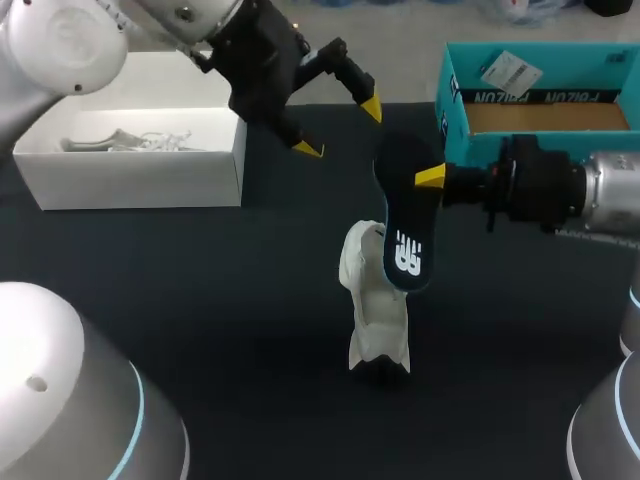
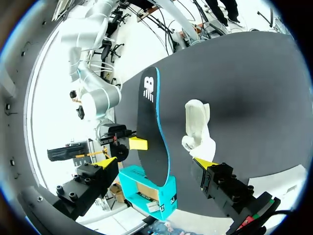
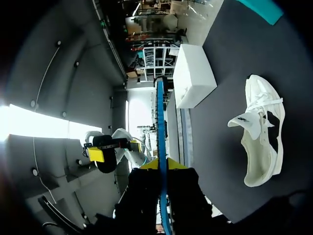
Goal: Take the shoe out of the shoebox, open the shoe tongue, remove and reinsert the insole, then place the shoe into the shoebox
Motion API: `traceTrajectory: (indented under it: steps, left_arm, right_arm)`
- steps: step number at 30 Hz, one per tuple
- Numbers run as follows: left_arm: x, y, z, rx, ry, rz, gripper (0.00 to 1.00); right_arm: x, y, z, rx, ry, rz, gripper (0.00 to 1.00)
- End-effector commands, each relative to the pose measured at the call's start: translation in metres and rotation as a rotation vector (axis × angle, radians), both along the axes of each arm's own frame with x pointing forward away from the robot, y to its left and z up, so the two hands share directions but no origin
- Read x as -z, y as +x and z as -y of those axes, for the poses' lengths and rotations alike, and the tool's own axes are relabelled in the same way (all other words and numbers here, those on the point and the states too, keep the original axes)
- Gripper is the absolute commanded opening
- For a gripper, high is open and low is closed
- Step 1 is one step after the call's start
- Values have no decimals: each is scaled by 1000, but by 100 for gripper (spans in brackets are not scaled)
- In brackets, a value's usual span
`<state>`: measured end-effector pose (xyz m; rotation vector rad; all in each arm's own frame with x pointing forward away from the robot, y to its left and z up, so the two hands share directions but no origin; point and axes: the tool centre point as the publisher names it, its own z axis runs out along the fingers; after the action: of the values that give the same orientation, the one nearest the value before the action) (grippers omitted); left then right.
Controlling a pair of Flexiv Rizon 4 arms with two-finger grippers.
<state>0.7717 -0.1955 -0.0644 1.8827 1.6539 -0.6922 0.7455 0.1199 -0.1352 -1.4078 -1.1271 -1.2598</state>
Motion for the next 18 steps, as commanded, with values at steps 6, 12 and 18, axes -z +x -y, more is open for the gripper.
traceTrajectory:
  steps: [6, 12, 18]
  left_arm:
    - [30, -6, -6, -30, -712, 68, 100]
    - [38, -4, 9, -25, -810, 27, 100]
    - [45, -1, 29, -36, -872, 11, 100]
  right_arm:
    - [-4, -3, 3, 30, 53, -19, 0]
    - [-9, -3, 2, 36, 80, -25, 0]
    - [-10, -1, -1, 34, 98, -35, 0]
